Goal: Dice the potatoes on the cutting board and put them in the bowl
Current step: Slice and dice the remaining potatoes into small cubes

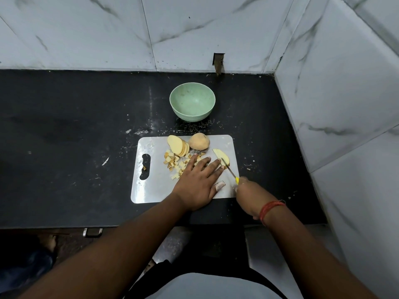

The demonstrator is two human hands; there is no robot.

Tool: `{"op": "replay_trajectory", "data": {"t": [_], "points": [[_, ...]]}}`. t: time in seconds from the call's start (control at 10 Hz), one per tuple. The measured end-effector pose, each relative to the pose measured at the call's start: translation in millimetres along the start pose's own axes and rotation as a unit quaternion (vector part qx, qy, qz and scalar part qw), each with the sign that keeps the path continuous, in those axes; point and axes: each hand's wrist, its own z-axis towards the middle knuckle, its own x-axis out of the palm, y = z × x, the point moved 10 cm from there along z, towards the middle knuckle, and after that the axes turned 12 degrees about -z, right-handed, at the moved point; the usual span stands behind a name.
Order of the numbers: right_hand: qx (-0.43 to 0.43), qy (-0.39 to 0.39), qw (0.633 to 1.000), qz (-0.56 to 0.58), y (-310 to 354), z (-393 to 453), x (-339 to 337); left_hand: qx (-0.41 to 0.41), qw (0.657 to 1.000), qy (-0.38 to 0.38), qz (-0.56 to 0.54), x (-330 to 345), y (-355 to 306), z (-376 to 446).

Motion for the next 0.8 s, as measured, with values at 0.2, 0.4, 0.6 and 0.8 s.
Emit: {"op": "replay_trajectory", "data": {"t": [0.2, 0.4, 0.6, 0.8], "points": [[-0.011, 0.001, 1.0, 0.01, -3, -5, 3, -0.004, 1.0, 0.008, 0.0, 1, 1, 0], [0.009, 0.033, 0.999, 0.006, -5, -6, 8, -0.007, 1.0, 0.014, -0.005, 2, 1, 0], [0.018, 0.027, 0.999, 0.009, -11, -1, 16, -0.01, 1.0, 0.021, -0.004, 3, 2, 0], [0.015, 0.035, 0.999, 0.014, -18, -3, 25, -0.013, 1.0, 0.026, -0.012, 3, 3, 0]]}}
